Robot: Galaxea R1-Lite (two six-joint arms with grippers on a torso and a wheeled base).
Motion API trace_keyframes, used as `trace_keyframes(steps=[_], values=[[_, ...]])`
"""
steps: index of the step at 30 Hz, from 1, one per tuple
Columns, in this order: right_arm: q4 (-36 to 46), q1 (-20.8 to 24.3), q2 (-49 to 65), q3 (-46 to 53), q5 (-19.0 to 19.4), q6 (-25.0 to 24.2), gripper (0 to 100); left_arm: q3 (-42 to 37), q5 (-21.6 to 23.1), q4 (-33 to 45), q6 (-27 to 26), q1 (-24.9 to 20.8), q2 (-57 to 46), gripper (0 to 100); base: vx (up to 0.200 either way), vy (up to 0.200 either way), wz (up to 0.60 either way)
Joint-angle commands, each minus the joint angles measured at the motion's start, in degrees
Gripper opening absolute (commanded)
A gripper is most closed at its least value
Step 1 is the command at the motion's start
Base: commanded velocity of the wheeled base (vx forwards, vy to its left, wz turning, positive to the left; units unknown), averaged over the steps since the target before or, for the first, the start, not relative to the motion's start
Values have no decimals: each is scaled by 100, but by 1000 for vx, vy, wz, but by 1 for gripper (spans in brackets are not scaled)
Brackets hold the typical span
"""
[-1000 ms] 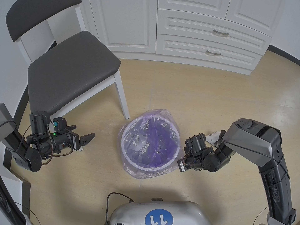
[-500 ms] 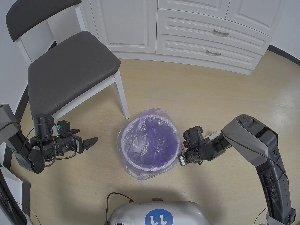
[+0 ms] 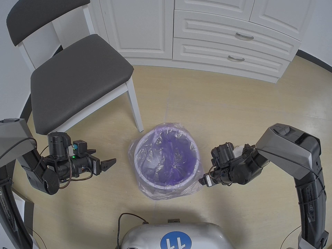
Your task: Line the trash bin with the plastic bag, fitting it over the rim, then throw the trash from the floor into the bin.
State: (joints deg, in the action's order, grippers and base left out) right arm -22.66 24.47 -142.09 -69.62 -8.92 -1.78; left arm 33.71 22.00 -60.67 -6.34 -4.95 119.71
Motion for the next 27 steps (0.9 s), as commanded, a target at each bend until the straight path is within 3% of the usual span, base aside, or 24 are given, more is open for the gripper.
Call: trace_keyframes(steps=[1,4,8,12,21,27], values=[[-1592,41,692,1460,-31,-226,100,215,-30,-340,54,-68,729,100,0,0,0],[-2445,41,630,1856,5,-218,100,540,-135,-340,186,-199,1204,100,0,0,0],[-2779,-12,551,2005,57,-226,100,1331,-574,-384,581,-402,1854,100,0,0,0],[-2796,-100,419,2005,110,-218,100,1894,-645,-314,915,-525,2144,100,0,0,0],[-2594,-179,-337,1293,365,-218,100,2659,-662,258,942,-604,2592,100,0,0,0],[-256,-381,-583,-544,875,-182,100,3669,-926,996,933,-595,2988,100,0,0,0]])
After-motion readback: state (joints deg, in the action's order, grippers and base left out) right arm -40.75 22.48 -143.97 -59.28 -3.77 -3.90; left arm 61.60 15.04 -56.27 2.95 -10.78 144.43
